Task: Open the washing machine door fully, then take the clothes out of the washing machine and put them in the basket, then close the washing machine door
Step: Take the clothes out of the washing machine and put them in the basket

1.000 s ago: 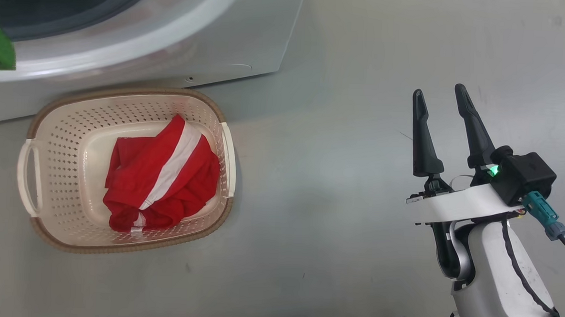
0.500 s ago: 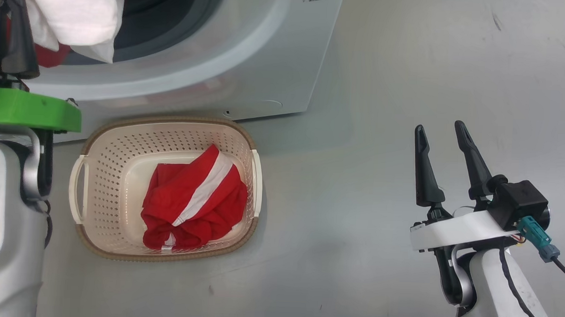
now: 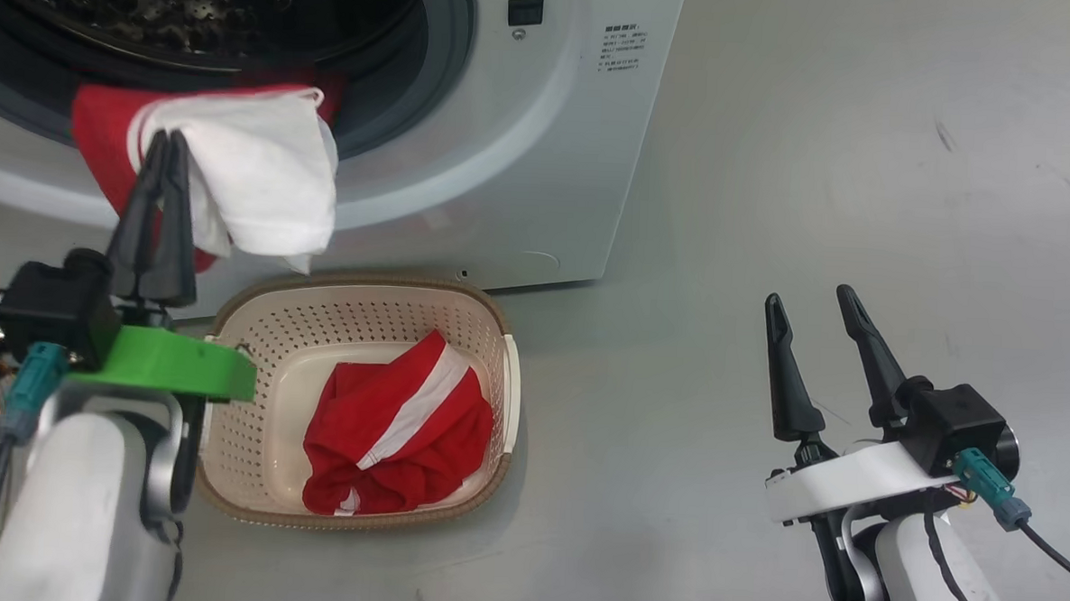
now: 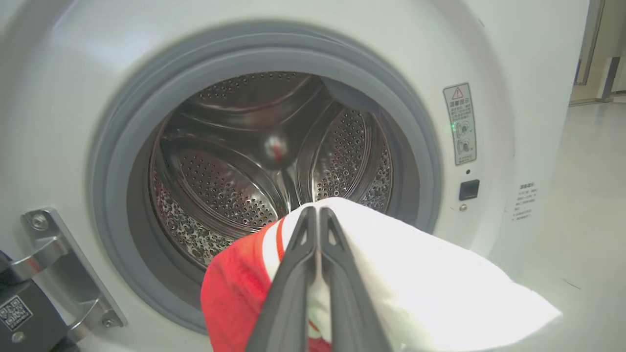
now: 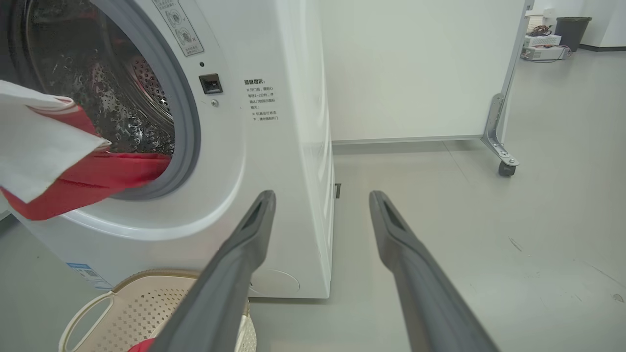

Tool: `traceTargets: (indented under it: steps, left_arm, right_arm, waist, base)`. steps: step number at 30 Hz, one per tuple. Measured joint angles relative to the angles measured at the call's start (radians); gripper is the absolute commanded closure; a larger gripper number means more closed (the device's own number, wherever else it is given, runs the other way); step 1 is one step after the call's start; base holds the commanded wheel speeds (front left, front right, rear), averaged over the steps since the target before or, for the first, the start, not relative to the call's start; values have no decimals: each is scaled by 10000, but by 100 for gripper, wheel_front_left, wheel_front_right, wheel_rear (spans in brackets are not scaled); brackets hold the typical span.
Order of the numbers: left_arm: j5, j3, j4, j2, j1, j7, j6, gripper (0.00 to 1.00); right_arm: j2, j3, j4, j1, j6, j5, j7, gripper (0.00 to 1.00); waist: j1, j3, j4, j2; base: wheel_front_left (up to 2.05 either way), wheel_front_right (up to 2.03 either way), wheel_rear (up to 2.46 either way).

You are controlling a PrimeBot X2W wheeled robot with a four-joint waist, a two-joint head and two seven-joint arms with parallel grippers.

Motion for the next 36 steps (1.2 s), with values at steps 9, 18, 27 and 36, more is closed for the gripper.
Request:
traceTargets:
  steps: [9,18,27,36]
  left_arm:
    - [-466,-600,2,-360,1426,815,-92,100]
    - [-1085,-593,750,-556,1888,1294,-190,100]
    - [-1597,-270,2138,-508,1739,1668,-445,100]
    - [-1634,224,3317,-180,714,1601,-451,100]
  right_arm:
    - [6,190,-59,257,4,-65,0,0]
    - [15,368,-290,256,94,-86,0,0]
    - [21,510,-667,-74,180,-86,0,0]
    - [29,750,-759,-411,268,-79,0,0]
  waist:
    - [0,-319,-10,0]
    - [0,22,-229,0]
    - [0,700,-592,0]
    - [0,1403,-1077,0]
  base:
    - [0,0,0]
    - [0,0,0]
    - [0,0,0]
    - [0,0,0]
